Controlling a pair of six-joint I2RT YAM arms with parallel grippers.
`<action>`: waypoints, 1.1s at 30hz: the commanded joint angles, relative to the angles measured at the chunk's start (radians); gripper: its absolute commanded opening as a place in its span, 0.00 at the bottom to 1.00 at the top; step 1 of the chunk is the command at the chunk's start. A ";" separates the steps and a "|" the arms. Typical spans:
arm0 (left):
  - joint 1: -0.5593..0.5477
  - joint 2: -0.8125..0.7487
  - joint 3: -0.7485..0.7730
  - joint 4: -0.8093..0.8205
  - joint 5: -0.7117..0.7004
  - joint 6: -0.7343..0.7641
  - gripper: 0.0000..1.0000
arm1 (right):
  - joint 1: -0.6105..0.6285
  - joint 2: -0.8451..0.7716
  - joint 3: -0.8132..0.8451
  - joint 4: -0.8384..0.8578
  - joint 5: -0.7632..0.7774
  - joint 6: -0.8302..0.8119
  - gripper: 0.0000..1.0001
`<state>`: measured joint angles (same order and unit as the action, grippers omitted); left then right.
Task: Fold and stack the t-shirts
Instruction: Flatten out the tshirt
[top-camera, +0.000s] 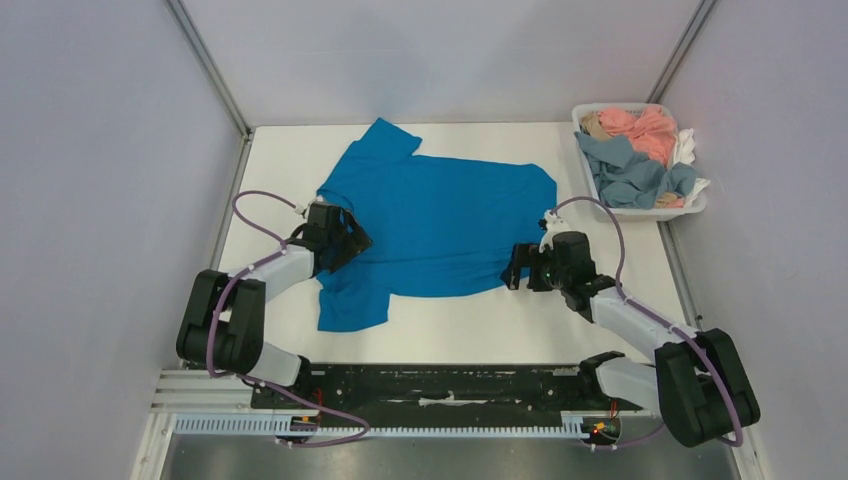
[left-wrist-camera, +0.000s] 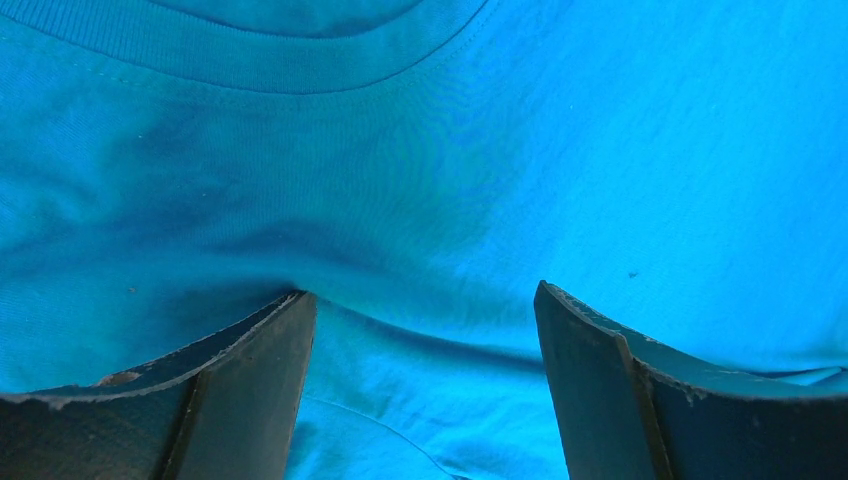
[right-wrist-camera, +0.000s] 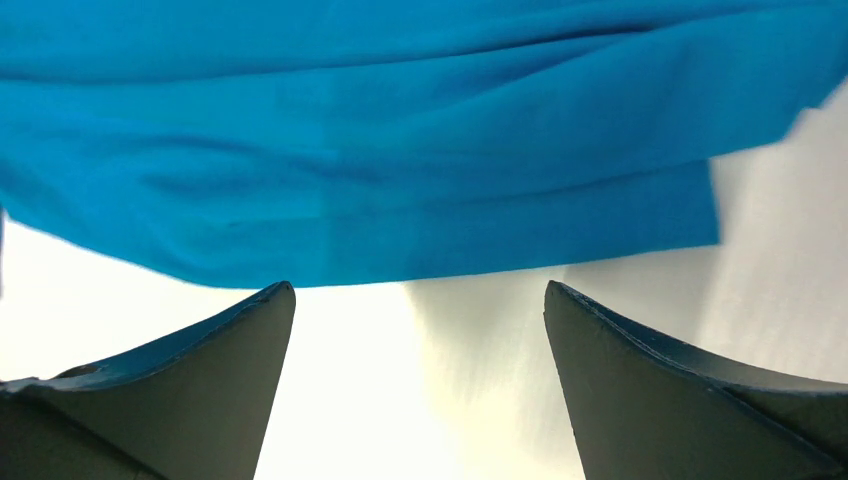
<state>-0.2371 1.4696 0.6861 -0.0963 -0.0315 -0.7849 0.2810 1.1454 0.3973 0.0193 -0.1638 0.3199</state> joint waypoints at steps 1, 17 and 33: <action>-0.001 0.006 -0.023 -0.005 0.024 -0.028 0.86 | 0.040 0.008 0.029 0.034 -0.052 -0.035 0.98; -0.001 0.004 -0.019 -0.017 0.013 -0.019 0.86 | 0.065 0.063 0.076 0.030 -0.022 -0.040 0.98; -0.001 0.022 -0.007 -0.023 0.015 -0.011 0.86 | 0.076 0.109 0.065 0.145 -0.142 -0.007 0.98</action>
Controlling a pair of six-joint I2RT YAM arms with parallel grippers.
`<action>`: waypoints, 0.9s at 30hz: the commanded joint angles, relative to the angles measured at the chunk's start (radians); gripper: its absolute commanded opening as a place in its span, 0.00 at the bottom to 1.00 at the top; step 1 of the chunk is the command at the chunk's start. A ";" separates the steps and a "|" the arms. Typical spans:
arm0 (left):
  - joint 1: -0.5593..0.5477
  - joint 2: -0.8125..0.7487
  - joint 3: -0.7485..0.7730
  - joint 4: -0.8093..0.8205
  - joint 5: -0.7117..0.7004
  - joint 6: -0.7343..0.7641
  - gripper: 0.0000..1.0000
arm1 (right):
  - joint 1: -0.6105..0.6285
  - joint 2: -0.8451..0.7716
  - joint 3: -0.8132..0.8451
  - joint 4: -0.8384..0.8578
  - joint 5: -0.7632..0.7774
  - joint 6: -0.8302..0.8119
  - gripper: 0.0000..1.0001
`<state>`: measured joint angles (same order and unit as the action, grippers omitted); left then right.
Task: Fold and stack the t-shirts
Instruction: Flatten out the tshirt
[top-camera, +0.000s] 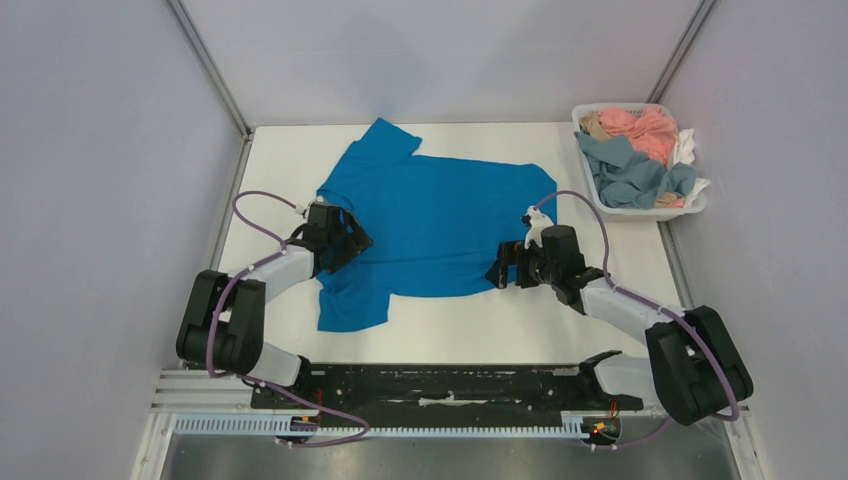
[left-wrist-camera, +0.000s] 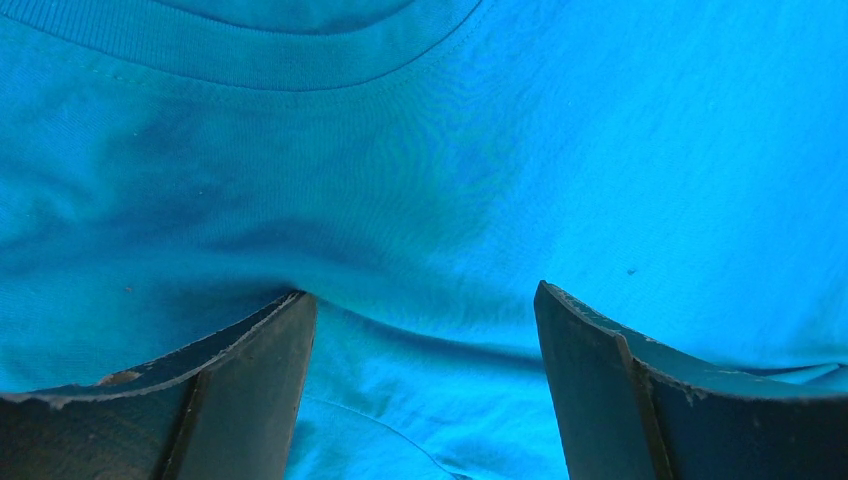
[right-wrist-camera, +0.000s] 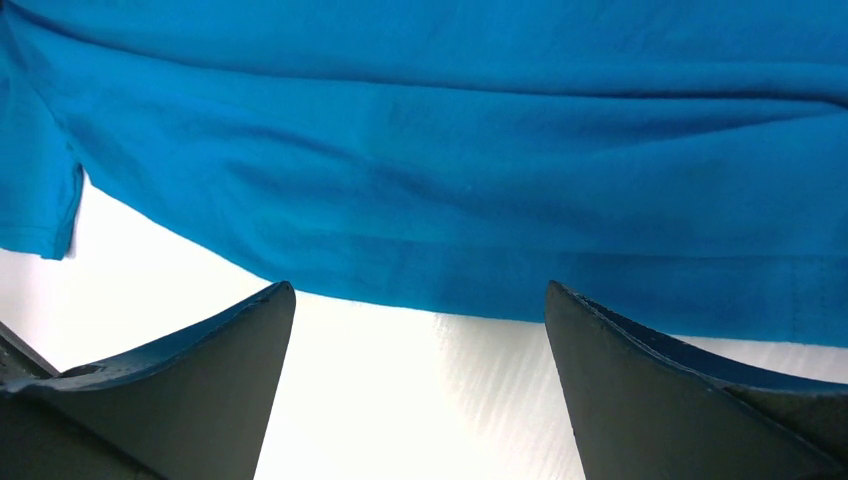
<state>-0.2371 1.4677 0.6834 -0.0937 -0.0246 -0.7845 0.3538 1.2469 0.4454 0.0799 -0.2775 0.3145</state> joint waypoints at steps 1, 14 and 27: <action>-0.001 0.026 -0.004 -0.026 0.008 -0.011 0.86 | 0.004 0.014 0.018 0.087 -0.016 -0.007 0.98; -0.001 0.001 -0.008 -0.039 -0.005 -0.009 0.87 | 0.003 -0.028 -0.066 -0.074 0.098 -0.002 0.98; -0.001 -0.011 -0.020 -0.046 -0.007 -0.012 0.86 | 0.116 -0.245 -0.179 -0.515 0.067 0.187 0.98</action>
<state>-0.2371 1.4670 0.6834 -0.0956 -0.0250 -0.7845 0.4252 1.0451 0.3519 -0.1291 -0.1581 0.3779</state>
